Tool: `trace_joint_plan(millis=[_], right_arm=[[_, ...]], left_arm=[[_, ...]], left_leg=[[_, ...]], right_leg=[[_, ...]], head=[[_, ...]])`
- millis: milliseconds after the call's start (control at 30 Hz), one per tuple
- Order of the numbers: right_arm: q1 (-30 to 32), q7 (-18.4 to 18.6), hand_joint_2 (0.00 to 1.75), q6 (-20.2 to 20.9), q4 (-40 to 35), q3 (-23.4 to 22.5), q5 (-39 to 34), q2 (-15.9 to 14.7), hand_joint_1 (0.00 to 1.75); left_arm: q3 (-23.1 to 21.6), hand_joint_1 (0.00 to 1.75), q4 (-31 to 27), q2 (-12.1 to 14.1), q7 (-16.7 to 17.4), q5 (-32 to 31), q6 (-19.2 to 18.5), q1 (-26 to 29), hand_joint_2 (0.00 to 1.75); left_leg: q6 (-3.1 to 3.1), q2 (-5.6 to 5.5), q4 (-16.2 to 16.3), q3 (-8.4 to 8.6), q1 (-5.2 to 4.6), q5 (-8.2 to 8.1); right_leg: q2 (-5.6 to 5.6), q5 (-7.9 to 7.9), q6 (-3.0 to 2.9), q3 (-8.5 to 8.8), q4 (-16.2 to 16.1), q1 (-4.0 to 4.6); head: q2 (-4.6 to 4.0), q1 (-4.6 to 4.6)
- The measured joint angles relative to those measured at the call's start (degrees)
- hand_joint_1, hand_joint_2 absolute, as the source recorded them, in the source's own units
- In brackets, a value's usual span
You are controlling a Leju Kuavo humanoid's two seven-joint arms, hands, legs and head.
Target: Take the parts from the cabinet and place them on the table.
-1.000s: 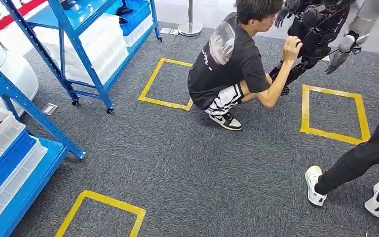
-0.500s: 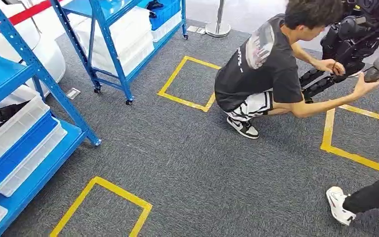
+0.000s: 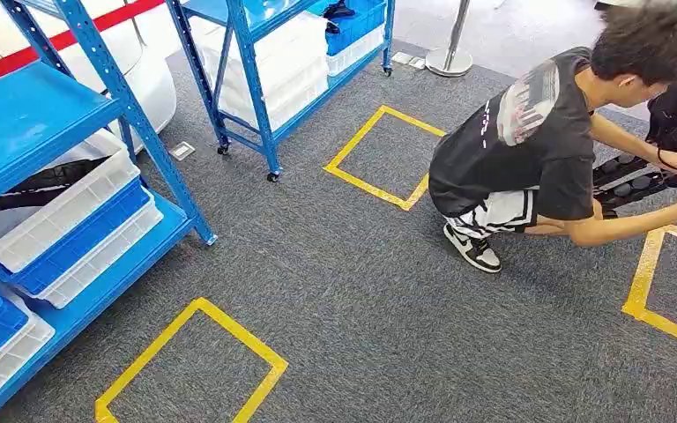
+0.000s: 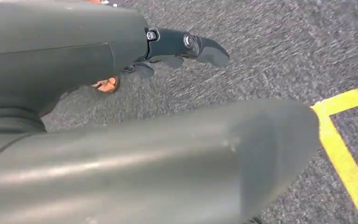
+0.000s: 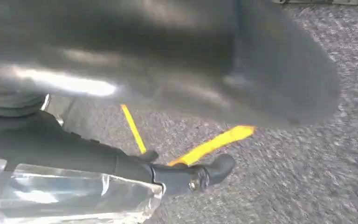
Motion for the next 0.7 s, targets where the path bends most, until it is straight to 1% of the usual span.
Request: trace_joint_plan(millis=[33, 67, 100, 133, 167, 200, 233, 267, 300, 333, 367, 400, 467, 500, 533, 567, 600, 633, 667, 700], right_arm=[[0.1, 0.0, 0.00, 0.0, 0.0, 0.0, 0.0, 0.0, 0.00], [0.3, 0.0, 0.00, 0.0, 0.0, 0.0, -0.2, 0.0, 0.00], [0.4, 0.0, 0.00, 0.0, 0.0, 0.0, -0.3, 0.0, 0.00], [0.5, 0.0, 0.00, 0.0, 0.0, 0.0, -0.4, -0.1, 0.00], [0.6, 0.0, 0.00, 0.0, 0.0, 0.0, -0.4, -0.2, 0.00], [0.6, 0.0, 0.00, 0.0, 0.0, 0.0, -0.4, -0.2, 0.00], [0.6, 0.1, 0.00, 0.0, 0.0, 0.0, -0.4, -0.2, 0.00], [0.6, 0.1, 0.00, 0.0, 0.0, 0.0, -0.3, -0.2, 0.00], [0.5, 0.2, 0.00, 0.0, 0.0, 0.0, -0.1, -0.2, 0.00], [0.5, 0.2, 0.00, 0.0, 0.0, 0.0, 0.1, -0.1, 0.00], [0.5, 0.4, 0.00, 0.0, 0.1, 0.0, 0.3, 0.2, 0.00], [0.4, 0.4, 0.00, -0.1, 0.1, 0.0, 0.5, 0.1, 0.00], [0.2, 0.5, 0.00, -0.3, 0.1, 0.1, 0.7, 0.3, 0.00], [0.1, 0.5, 0.00, -0.3, 0.1, 0.1, 0.8, 0.4, 0.00], [0.2, 0.6, 0.00, -0.4, 0.0, 0.1, 0.9, 0.4, 0.00], [0.2, 0.6, 0.00, -0.5, 0.0, 0.1, 1.1, 0.2, 0.00], [0.2, 0.6, 0.00, -0.5, 0.1, 0.1, 1.0, 0.2, 0.00], [0.3, 0.6, 0.00, -0.5, 0.1, 0.1, 1.1, 0.2, 0.00], [0.3, 0.6, 0.00, -0.5, 0.1, 0.1, 1.1, -0.1, 0.00], [0.3, 0.7, 0.00, -0.5, 0.1, 0.1, 1.1, -0.1, 0.00]], left_arm=[[0.0, 0.00, 0.0, 0.0, -0.1, -0.1, 0.0, 0.0, 0.00], [0.0, 0.00, 0.0, 0.0, -0.2, -0.1, -0.1, 0.0, 0.00], [0.0, 0.00, 0.0, 0.0, -0.2, -0.2, -0.1, -0.1, 0.00], [-0.1, 0.00, 0.0, 0.0, -0.3, -0.3, -0.1, -0.1, 0.00], [-0.1, 0.00, 0.0, 0.0, -0.4, -0.4, -0.1, -0.1, 0.00], [0.0, 0.00, 0.0, 0.0, -0.5, -0.4, -0.1, -0.1, 0.00], [0.0, 0.00, 0.0, 0.0, -0.5, -0.3, -0.1, 0.0, 0.00], [0.0, 0.00, 0.0, 0.0, -0.5, -0.3, -0.1, 0.0, 0.00], [0.0, 0.00, 0.0, 0.0, -0.5, -0.2, -0.1, 0.0, 0.00], [0.0, 0.00, 0.0, 0.0, -0.6, -0.1, -0.1, 0.0, 0.00], [0.0, 0.00, 0.0, 0.3, -0.6, 0.0, 0.0, -0.2, 0.00], [0.0, 0.00, 0.0, 0.2, -0.7, 0.0, 0.0, -0.4, 0.00], [0.0, 0.00, 0.0, 0.2, -0.9, 0.1, 0.0, -0.3, 0.00], [0.0, 0.00, 0.0, 0.2, -0.9, 0.1, 0.0, -0.3, 0.00], [0.0, 0.00, 0.0, 0.1, -0.9, 0.1, 0.0, -0.2, 0.00], [0.0, 0.00, 0.0, 0.0, -1.0, 0.2, 0.0, -0.2, 0.00], [0.0, 0.00, 0.0, 0.0, -1.0, 0.2, 0.0, -0.3, 0.00], [0.0, 0.00, 0.0, 0.0, -1.0, 0.1, -0.1, -0.4, 0.00], [0.0, 0.00, 0.0, -0.1, -1.0, 0.1, -0.1, -0.4, 0.00], [0.0, 0.00, 0.0, -0.2, -1.0, 0.1, -0.1, -0.4, 0.00]], left_leg=[[-0.16, 3.58, 2.4, -1.01, -0.23, -1.64], [-0.28, 5.08, 6.2, -2.83, -0.16, -3.75], [-0.34, 5.74, 10.5, -4.98, -0.12, -5.82], [-0.32, 6.05, 14.9, -7.30, -0.12, -7.58], [-0.26, 6.08, 17.8, -8.88, -0.12, -8.26], [-0.11, 6.08, 18.4, -9.38, -0.13, -7.88], [0.26, 6.09, 16.6, -8.67, -0.18, -6.27], [0.74, 6.19, 13.1, -6.95, -0.30, -4.09], [1.43, 6.74, 8.1, -4.39, -0.64, -1.56], [2.58, 9.20, 3.0, -1.66, -1.37, 0.47], [3.09, 12.03, 1.6, -0.94, -2.18, -0.67], [3.11, 11.47, 1.3, -1.02, -2.37, -0.65], [3.32, 10.03, 1.2, -1.18, -2.74, -0.59], [3.67, 9.02, 0.2, -0.83, -2.79, -0.29], [3.57, 8.08, -1.6, 0.59, -1.51, 0.68], [3.65, 7.64, -2.4, 1.24, -1.80, 0.86], [4.02, 6.86, -2.4, 1.20, -1.77, 1.12], [4.01, 6.01, -2.4, 1.10, -1.75, 1.09], [3.99, 5.00, -2.4, 0.99, -1.80, 1.07], [3.95, 4.07, -2.3, 0.99, -1.79, 1.07]], right_leg=[[-0.23, 0.08, -0.27, 0.04, 0.0, 0.33], [-0.74, -0.04, -0.48, 0.07, 0.0, 0.57], [-1.27, -0.16, -0.66, 0.08, 0.0, 0.83], [-1.99, -0.30, -0.84, 0.07, 0.0, 1.08], [-2.60, -0.42, -1.00, 0.08, 0.0, 1.32], [-3.14, -0.55, -1.16, 0.16, 0.0, 1.52], [-3.73, -0.70, -1.35, 0.33, 0.0, 1.72], [-4.17, -0.85, -1.53, 0.58, 0.0, 1.91], [-4.71, -1.11, -1.50, 0.92, 0.0, 2.09], [-5.10, -1.34, -1.49, 1.15, -0.1, 2.06], [-5.67, -1.62, -1.18, 1.25, -0.1, 2.64], [-6.07, -1.67, -1.03, 1.35, -0.3, 2.58], [-7.48, -1.83, -0.66, 1.64, -0.5, 2.37], [-8.33, -1.84, -0.42, 2.30, -1.0, 2.72], [-7.42, -2.40, -0.21, 2.16, -0.5, 3.05], [-4.15, -3.42, -0.34, 1.45, 1.8, 2.66], [-2.08, -5.18, -0.71, -0.74, 5.8, 2.50], [-1.15, -7.07, -0.90, -3.39, 10.7, 2.32], [-0.85, -8.56, -0.82, -5.94, 15.0, 2.12], [-0.80, -8.80, -0.38, -7.49, 17.4, 1.99]], head=[[0.00, -0.28], [0.00, -0.55], [0.00, -0.46], [0.00, -0.55], [0.00, -0.48], [0.00, -0.48], [0.00, -0.50], [0.00, -0.50], [0.00, -0.50], [0.00, -0.48], [0.00, -0.35], [0.02, -0.46], [0.00, -0.57], [0.02, -0.57], [0.00, -0.46], [0.00, -0.44], [0.00, -0.48], [0.00, -0.24], [0.00, -0.24], [0.00, -0.30]])
